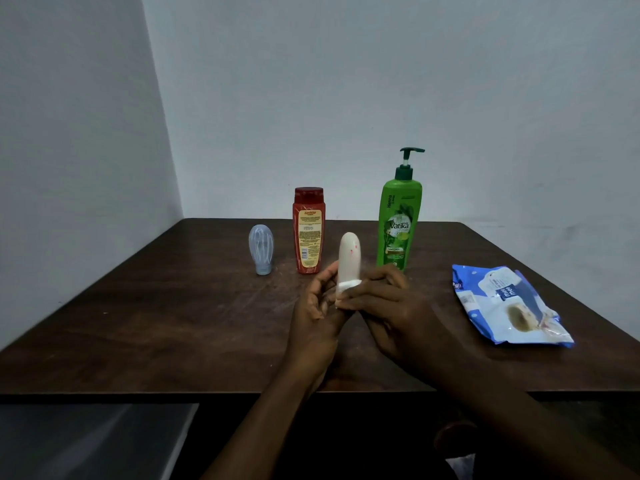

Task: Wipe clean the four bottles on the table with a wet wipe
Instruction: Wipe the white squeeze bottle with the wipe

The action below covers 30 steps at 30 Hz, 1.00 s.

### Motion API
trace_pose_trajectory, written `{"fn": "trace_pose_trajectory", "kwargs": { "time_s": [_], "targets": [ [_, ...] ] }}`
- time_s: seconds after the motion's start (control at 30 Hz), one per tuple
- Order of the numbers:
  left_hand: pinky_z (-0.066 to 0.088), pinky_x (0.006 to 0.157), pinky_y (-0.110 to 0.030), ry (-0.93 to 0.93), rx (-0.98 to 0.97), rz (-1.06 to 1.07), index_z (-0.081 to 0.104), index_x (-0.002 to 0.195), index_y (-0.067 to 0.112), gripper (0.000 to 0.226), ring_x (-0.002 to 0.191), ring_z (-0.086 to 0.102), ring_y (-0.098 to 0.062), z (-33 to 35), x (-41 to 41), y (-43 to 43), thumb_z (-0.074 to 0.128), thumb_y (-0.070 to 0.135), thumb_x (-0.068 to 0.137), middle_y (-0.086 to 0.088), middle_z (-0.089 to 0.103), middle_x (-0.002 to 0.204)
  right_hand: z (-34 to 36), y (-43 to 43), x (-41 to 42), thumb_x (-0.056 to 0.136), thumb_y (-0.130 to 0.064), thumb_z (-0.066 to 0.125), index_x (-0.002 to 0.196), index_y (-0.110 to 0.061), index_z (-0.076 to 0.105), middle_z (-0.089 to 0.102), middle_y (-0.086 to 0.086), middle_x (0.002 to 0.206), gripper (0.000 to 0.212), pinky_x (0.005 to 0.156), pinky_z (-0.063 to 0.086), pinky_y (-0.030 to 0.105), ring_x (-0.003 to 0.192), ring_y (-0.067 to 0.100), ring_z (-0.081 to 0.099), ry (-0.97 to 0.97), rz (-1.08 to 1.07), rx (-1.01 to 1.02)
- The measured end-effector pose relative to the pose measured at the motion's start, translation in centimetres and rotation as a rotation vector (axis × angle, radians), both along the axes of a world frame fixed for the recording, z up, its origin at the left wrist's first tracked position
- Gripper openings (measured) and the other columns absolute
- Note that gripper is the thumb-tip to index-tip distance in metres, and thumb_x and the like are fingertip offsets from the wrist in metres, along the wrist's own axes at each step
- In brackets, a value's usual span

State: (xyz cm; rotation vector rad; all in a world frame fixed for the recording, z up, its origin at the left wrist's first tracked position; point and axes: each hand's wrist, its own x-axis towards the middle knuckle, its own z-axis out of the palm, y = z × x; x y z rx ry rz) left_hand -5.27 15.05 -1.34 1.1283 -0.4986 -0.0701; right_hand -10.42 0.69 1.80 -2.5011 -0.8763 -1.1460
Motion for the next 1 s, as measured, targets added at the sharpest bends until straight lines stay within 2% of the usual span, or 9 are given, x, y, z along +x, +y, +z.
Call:
{"fn": "trace_pose_trajectory", "kwargs": {
  "time_s": [0.1,0.27,0.37,0.53,0.6,0.7,0.8,0.9,1.0],
  "targets": [
    [0.052,0.099,-0.034,-0.013,0.003,-0.011,0.054,0.134,0.018,0.064,0.120,0.064,-0.017,0.2,-0.2,0.0,0.075,0.013,0.073,-0.005,0.068,0.128,0.5,-0.2,-0.2,0.087,-0.002,0.061,0.107,-0.008,0.076,0.072,0.001,0.113,0.025,0.088,0.051,0.034,0.103,0.027,0.057,-0.025,0.019,0.009],
    [0.055,0.087,-0.023,-0.024,0.045,0.029,0.059,0.129,0.020,0.056,0.116,0.066,-0.010,0.2,-0.2,-0.1,0.075,-0.003,0.080,0.004,0.070,0.124,3.1,-0.2,-0.1,0.083,0.003,0.067,0.105,-0.005,0.075,0.073,0.006,0.105,0.025,0.080,0.051,0.036,0.092,0.029,0.059,-0.094,-0.033,0.073],
    [0.056,0.088,-0.026,-0.030,0.080,0.067,0.060,0.128,0.022,0.058,0.114,0.066,-0.008,0.3,-0.1,-0.1,0.077,-0.003,0.079,0.005,0.068,0.127,4.9,-0.2,0.0,0.085,0.002,0.067,0.102,-0.009,0.076,0.073,0.002,0.099,0.023,0.078,0.051,0.035,0.091,0.026,0.060,-0.082,-0.063,0.128],
    [0.057,0.092,-0.032,-0.064,0.116,0.125,0.062,0.129,0.023,0.062,0.115,0.066,-0.010,0.3,-0.4,0.2,0.082,0.000,0.075,0.006,0.069,0.126,7.8,-0.1,0.1,0.091,-0.005,0.065,0.102,-0.019,0.078,0.073,-0.009,0.098,0.022,0.072,0.045,0.015,0.086,0.002,0.059,0.125,-0.171,0.250],
    [0.057,0.089,-0.029,-0.091,0.143,0.163,0.065,0.125,0.025,0.061,0.113,0.066,-0.007,0.5,-0.7,0.3,0.085,0.002,0.072,0.009,0.070,0.123,9.0,-0.2,0.3,0.093,-0.009,0.064,0.103,-0.023,0.078,0.075,-0.010,0.101,0.021,0.070,0.042,0.003,0.081,-0.011,0.060,0.255,-0.210,0.272],
    [0.057,0.081,-0.020,-0.106,0.154,0.215,0.068,0.119,0.026,0.058,0.108,0.066,-0.001,0.7,-1.0,0.4,0.087,0.002,0.069,0.014,0.072,0.115,10.0,0.0,0.3,0.093,-0.011,0.063,0.101,-0.025,0.079,0.076,-0.009,0.102,0.023,0.066,0.042,0.000,0.073,-0.017,0.057,0.367,-0.249,0.254],
    [0.056,0.077,-0.016,-0.106,0.158,0.273,0.071,0.112,0.026,0.056,0.106,0.066,0.002,0.6,-1.3,0.4,0.088,0.000,0.066,0.015,0.073,0.110,9.4,0.8,0.1,0.091,-0.011,0.065,0.103,-0.024,0.079,0.070,-0.001,0.102,0.023,0.068,0.043,0.007,0.076,-0.003,0.055,0.303,-0.353,0.129],
    [0.058,0.079,-0.020,-0.103,0.177,0.324,0.073,0.108,0.028,0.053,0.105,0.066,0.001,0.4,-1.4,0.4,0.088,0.001,0.065,0.013,0.074,0.108,7.5,2.1,0.0,0.081,-0.012,0.072,0.104,-0.022,0.078,0.069,0.005,0.096,0.025,0.074,0.053,0.036,0.092,0.021,0.056,0.191,-0.408,-0.054],
    [0.054,0.073,-0.013,-0.091,0.164,0.361,0.072,0.106,0.024,0.048,0.097,0.067,0.003,0.5,-1.5,0.5,0.086,-0.001,0.067,0.008,0.074,0.104,5.7,2.9,-0.7,0.066,-0.009,0.082,0.089,-0.015,0.079,0.073,0.002,0.081,0.024,0.066,0.054,0.037,0.084,0.025,0.059,0.108,-0.318,-0.146]
  ]
}}
